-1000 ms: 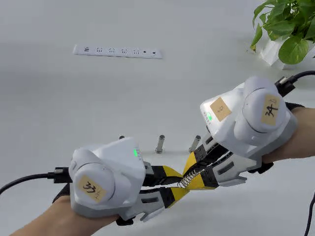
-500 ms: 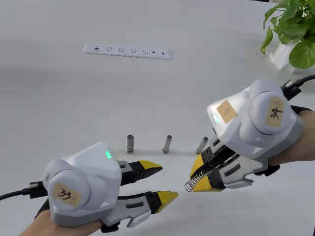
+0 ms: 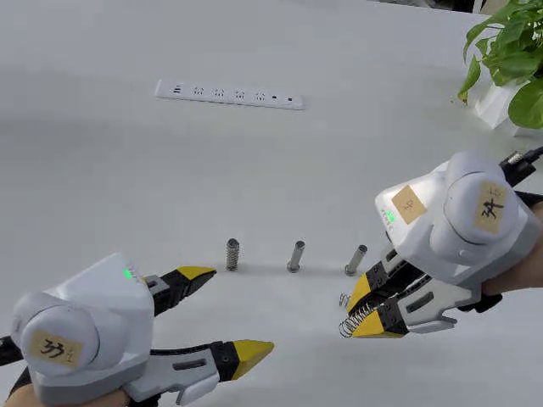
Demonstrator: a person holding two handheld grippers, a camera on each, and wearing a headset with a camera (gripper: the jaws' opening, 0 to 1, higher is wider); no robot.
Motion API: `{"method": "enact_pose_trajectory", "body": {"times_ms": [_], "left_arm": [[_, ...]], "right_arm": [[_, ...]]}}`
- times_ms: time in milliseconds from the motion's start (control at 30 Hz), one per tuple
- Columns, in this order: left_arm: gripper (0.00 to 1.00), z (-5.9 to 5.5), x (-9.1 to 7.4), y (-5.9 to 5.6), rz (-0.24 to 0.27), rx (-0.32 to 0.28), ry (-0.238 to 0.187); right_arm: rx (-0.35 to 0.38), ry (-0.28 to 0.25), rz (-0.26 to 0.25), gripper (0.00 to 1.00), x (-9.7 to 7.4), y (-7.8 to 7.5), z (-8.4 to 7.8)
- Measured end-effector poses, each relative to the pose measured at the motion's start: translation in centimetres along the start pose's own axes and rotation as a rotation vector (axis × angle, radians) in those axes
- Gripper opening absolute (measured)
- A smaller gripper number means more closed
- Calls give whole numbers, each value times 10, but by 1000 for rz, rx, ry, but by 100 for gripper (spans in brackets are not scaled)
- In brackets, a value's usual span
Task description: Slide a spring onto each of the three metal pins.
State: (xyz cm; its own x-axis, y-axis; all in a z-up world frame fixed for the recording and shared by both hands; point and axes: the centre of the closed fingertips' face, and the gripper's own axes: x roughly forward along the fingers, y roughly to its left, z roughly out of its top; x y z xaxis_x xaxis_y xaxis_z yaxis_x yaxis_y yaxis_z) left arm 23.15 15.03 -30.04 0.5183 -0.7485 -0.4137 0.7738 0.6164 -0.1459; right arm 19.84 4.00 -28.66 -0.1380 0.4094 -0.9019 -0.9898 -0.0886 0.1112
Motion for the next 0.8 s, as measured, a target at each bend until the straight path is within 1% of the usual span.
{"method": "enact_pose_trajectory", "body": {"times_ms": [33, 100, 233, 333, 367, 433, 500, 567, 700, 800], "left_arm": [[77, 0, -1, 3, 17, 12, -3], [85, -2, -3, 4, 20, 10, -1], [91, -5, -4, 6, 24, 12, 12], [99, -7, -4, 6, 14, 20, 22], [99, -9, -5, 6, 11, 21, 36], [99, -11, -4, 5, 3, 12, 42], [99, -10, -4, 5, 9, 19, 38], [99, -10, -3, 5, 5, 11, 41], [99, -10, -2, 4, 1, 19, 44], [99, -10, -2, 4, 1, 15, 44]], "right_arm": [[0, 3, -3, 7, 0, -1, -1], [2, 8, -8, 7, -1, -3, -4], [4, 18, -13, 7, -2, -5, -7], [5, 22, -16, 7, -2, -8, -9], [4, 29, -25, 7, -2, -10, -10], [-12, 48, -50, 7, -2, -17, -12], [-11, 47, -57, 7, -2, -20, -10], [-20, 54, -69, 7, -3, -26, -9], [-68, 108, -85, 7, -5, -38, -9], [-92, 126, -94, 7, -5, -48, -5]]}}
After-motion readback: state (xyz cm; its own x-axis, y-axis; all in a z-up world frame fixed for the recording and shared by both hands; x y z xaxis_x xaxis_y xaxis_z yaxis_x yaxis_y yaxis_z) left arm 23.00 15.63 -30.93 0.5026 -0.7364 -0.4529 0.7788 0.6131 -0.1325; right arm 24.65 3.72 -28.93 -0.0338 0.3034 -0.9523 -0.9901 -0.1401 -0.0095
